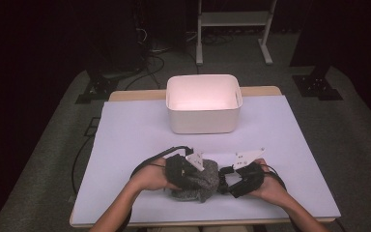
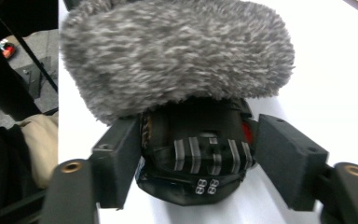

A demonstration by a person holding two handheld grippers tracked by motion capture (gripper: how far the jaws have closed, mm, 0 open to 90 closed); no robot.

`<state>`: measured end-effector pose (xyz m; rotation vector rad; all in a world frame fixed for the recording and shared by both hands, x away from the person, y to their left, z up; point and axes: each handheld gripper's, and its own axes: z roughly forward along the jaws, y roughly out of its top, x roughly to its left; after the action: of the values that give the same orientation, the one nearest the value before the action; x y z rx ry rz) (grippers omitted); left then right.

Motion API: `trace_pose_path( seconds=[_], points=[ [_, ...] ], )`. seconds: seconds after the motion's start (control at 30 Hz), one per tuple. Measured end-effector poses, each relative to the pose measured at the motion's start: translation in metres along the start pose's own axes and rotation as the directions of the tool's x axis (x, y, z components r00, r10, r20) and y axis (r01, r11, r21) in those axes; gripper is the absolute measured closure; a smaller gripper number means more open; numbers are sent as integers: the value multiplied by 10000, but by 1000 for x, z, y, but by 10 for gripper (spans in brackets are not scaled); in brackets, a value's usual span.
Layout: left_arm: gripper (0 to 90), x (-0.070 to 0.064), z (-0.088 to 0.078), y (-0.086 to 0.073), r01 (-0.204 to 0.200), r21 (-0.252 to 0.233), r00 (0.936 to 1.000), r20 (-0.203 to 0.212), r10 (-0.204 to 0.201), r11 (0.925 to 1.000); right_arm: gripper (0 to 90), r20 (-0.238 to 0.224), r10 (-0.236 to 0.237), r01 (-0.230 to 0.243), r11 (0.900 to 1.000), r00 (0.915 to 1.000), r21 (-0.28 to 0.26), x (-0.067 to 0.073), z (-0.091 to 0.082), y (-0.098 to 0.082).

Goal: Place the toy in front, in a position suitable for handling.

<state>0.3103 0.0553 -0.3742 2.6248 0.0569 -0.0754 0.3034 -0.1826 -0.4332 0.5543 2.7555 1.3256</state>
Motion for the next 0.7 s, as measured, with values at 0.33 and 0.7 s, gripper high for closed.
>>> trace_pose_path(
  seconds=[0.33, 0.7],
  points=[
    [745, 2, 5, -2, 94, 29, 9999, -38, -94, 10000, 255, -135, -510, 513, 9984, 9986, 246, 0, 7, -5],
    [745, 7, -5, -3, 287, -294, 9993, -240, -295, 9992, 221, -252, -713, 729, 9951, 9971, 672, -2, 9, -9]
  ],
)
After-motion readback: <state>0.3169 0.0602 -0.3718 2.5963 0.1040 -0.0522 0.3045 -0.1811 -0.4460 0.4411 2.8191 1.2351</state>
